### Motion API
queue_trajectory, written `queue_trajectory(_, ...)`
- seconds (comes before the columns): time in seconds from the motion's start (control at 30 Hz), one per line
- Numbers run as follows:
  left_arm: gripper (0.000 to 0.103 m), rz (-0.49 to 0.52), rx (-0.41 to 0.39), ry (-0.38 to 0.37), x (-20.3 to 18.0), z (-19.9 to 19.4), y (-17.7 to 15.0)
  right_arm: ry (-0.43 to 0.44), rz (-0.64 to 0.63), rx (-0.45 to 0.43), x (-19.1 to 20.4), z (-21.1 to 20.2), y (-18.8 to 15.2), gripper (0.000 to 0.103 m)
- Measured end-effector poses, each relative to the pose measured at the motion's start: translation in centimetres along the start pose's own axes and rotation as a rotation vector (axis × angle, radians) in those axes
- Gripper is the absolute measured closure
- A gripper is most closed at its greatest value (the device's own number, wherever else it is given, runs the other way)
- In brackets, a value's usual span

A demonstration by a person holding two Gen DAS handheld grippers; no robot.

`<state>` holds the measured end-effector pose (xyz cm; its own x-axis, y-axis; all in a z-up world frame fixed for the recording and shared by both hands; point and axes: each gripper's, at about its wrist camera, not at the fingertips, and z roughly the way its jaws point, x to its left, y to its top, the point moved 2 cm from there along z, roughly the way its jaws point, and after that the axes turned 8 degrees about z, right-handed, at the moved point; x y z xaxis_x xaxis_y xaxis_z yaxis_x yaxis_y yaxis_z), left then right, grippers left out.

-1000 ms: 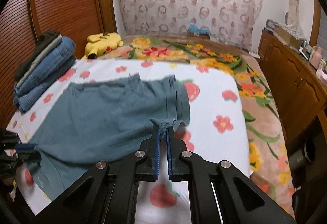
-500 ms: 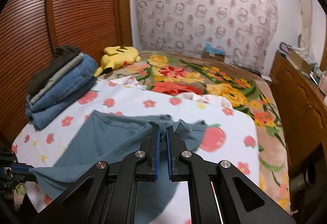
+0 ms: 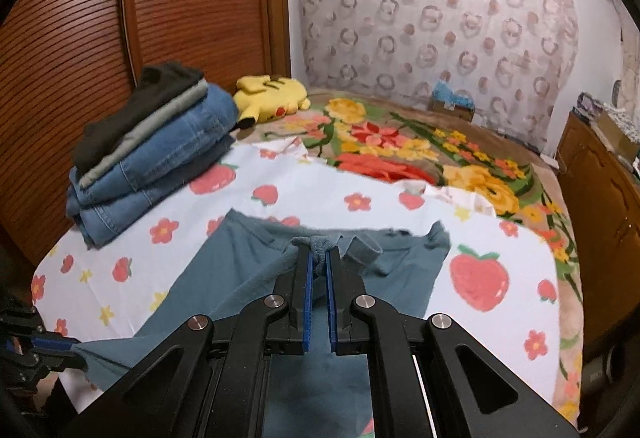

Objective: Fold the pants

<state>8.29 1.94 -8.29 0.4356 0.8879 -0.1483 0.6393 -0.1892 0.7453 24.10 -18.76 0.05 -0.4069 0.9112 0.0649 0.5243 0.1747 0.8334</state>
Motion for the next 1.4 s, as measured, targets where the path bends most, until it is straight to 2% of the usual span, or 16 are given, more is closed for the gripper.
queue_trajectory(0.07, 0.095, 0.000, 0.008, 0.005, 0.0, 0.1, -0.3, 0.004, 0.012, 0.017, -0.7, 0.1, -0.6, 0.097)
queue_trajectory(0.2, 0.095, 0.000, 0.017, 0.013, 0.1, 0.2, -0.6, -0.008, 0.026, 0.028, -1.2, -0.3, -0.6, 0.077)
queue_trajectory(0.3, 0.090, -0.002, 0.023, 0.019, 0.2, 0.2, -0.6, 0.001, 0.036, 0.030, -1.5, -1.3, -1.2, 0.074)
queue_trajectory(0.4, 0.082, 0.007, 0.026, 0.046, 0.3, 0.2, -0.3, -0.011, 0.049, 0.036, -0.6, -2.3, -1.2, 0.072)
queue_trajectory(0.53, 0.054, 0.005, 0.011, 0.046, 0.8, 0.0, 0.0, -0.021, 0.058, 0.042, -0.1, -3.5, -2.5, 0.072)
queue_trajectory(0.7, 0.053, 0.026, 0.030, 0.059, 1.0, 0.7, 0.7, -0.025, 0.077, 0.040, -0.2, -5.5, -4.2, 0.072)
queue_trajectory(0.87, 0.052, 0.031, 0.032, 0.032, 0.6, 1.7, 1.6, -0.032, 0.083, 0.035, -0.3, -6.4, -5.5, 0.072)
queue_trajectory(0.9, 0.050, 0.038, 0.034, 0.025, 0.4, 2.0, 1.8, -0.033, 0.092, 0.033, -0.4, -6.6, -5.8, 0.072)
queue_trajectory(0.97, 0.031, 0.045, 0.034, 0.018, 0.2, 2.4, 2.1, -0.031, 0.111, 0.035, -0.7, -6.7, -6.4, 0.072)
queue_trajectory(1.03, 0.027, 0.059, 0.034, 0.016, -0.2, 2.8, 2.4, -0.040, 0.120, 0.038, -1.0, -6.6, -7.0, 0.072)
queue_trajectory(1.27, 0.027, 0.110, 0.046, 0.017, -1.7, 4.5, 4.1, -0.066, 0.148, 0.030, -1.8, -6.6, -8.6, 0.072)
queue_trajectory(1.4, 0.027, 0.156, 0.022, -0.001, -3.0, 5.0, 5.6, -0.063, 0.152, 0.034, -2.1, -6.1, -8.9, 0.072)
